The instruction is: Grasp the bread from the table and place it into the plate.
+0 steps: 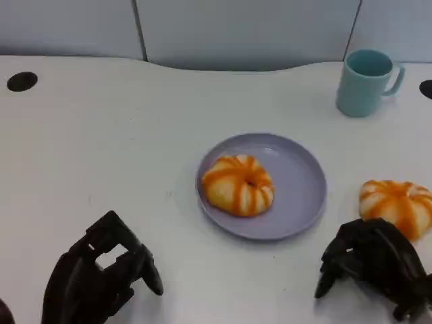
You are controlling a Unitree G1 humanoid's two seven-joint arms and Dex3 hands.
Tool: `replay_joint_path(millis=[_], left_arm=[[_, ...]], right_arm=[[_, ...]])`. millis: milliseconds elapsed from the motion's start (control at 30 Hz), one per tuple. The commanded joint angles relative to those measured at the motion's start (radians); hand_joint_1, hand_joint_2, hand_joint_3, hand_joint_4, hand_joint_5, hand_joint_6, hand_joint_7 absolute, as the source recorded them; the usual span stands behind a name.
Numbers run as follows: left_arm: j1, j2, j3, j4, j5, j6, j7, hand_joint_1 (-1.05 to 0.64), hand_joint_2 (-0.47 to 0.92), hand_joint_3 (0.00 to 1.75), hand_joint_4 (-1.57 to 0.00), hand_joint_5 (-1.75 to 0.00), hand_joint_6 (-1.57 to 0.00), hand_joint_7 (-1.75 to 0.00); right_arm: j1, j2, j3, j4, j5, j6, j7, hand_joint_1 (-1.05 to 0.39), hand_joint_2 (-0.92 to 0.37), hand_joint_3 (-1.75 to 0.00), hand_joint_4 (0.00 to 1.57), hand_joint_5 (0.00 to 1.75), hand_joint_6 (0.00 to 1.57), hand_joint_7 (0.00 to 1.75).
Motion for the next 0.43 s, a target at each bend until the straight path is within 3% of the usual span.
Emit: replay_joint_path(millis=[33, 433], left_arm=[[0.0, 0.0, 0.023, 0.022, -0.029, 0.019, -0.037, -0.51, 0.92, 0.35, -0.79, -1.75, -0.53, -1.75], [0.006, 0.002, 0.057, -0.009, -0.065, 0.094, -0.048, -0.53, 0.92, 0.32, -0.82, -1.75, -0.56, -1.75]], right_arm=[[-0.012, -0.005, -0.015, 0.018, 0.014, -0.015, 0.017, -1.05, -0.66, -0.01, 1.57, 0.58, 1.57, 0.35], [-0.008, 0.002, -0.016, 0.005, 0.021, -0.006, 0.008, -1.05, -0.65, 0.0, 1.57, 0.6, 1.57, 0.38]])
